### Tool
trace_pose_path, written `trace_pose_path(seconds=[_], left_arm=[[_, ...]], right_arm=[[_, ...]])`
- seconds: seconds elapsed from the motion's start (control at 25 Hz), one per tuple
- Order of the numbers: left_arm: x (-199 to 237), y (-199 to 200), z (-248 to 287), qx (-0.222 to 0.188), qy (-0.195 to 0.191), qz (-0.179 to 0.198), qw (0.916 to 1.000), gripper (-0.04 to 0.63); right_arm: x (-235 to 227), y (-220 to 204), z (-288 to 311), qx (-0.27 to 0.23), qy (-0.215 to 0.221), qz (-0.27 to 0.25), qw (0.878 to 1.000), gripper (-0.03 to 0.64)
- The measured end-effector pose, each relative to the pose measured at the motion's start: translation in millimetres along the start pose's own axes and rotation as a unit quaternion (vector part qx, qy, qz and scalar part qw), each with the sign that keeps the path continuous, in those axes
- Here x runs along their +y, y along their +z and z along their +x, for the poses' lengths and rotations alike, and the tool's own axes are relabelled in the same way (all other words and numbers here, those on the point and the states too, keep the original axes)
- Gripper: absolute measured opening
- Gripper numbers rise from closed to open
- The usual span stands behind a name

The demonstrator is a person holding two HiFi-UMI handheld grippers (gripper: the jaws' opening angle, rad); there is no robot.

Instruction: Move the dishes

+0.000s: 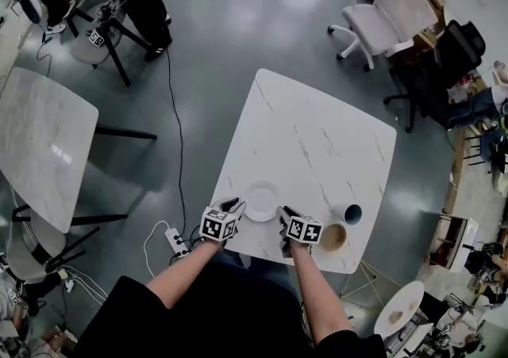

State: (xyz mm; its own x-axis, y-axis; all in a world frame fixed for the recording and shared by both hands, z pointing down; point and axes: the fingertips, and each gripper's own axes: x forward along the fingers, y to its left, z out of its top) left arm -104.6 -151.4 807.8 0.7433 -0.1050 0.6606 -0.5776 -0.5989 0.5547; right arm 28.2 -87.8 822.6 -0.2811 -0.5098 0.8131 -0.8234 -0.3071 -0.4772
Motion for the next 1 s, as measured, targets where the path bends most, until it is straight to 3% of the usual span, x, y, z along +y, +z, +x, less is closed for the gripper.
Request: trace_pose_path(seconds=[0.24, 0.48, 0.68, 1.0], left_arm=[[10, -5, 13, 0.044, -0.006, -0.002, 0.9990, 0.106], [8, 1, 24, 0.050, -0.010, -0.002, 0.9987, 0.106], [10, 3, 25, 0.046, -0.016, -0.024, 0.9985, 0.104], [8, 3, 17, 0.049, 0.005, -0.012, 0.9987, 0.064]], right_arm=[[1, 2, 8, 0.018, -0.005, 0.009, 1.000, 0.100], [0, 3, 11, 0.016, 0.013, 0.030, 0.999, 0.092], [1, 1, 11, 0.006, 0.041, 0.068, 0.997, 0.083], [3, -2, 2, 0.007, 0.036, 0.058, 0.998, 0.060]])
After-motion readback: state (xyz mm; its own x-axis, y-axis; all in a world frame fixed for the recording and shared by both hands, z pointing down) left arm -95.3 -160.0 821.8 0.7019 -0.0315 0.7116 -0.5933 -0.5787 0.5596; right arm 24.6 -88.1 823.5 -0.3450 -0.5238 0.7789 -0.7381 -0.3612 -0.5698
